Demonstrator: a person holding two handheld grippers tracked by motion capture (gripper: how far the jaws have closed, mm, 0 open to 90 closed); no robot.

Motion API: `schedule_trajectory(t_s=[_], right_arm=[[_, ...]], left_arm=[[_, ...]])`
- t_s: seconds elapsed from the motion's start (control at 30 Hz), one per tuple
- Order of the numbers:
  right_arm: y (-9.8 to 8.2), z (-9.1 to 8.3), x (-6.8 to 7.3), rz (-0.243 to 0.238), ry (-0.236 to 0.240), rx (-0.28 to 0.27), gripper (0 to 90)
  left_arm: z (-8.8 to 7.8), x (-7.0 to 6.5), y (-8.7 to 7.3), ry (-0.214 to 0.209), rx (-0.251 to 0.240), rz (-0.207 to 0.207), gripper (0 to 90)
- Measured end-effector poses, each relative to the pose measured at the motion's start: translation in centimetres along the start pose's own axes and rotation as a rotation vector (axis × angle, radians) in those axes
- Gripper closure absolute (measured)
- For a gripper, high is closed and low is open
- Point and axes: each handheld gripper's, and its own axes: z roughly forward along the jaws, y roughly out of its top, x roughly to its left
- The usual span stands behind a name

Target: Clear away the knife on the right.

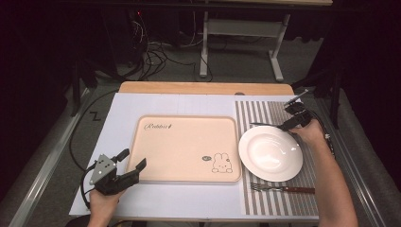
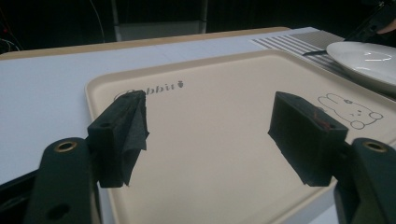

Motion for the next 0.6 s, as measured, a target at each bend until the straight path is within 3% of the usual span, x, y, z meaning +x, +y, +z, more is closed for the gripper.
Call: schedule_trajectory(t_s=[0.2,0.3,0.47,0.6], right_arm=[[-0.7,-0.2,0.5,0.029,-0.010,-0.025,53.7],[-0.9,-0.4,0.5,0.047,-0.012,-0.033,64.2],[-1.1,-0.6,0.6,0.033,-0.020,-0.021,77.0],[-1.3,-0.6,0.8,0.034,-0.024,-0.033,78.5]], left_arm=[[-0.2,-0.1,0.0,-0.005,-0.002,0.014,28.2],[-0.2,-0.2,0.0,-0.008,-0.001,0.016,28.1],[-0.2,-0.2,0.0,-0.009,-0.003,0.017,28.0],[-0.1,-0.2,0.0,-0.007,-0.001,0.018,28.0]])
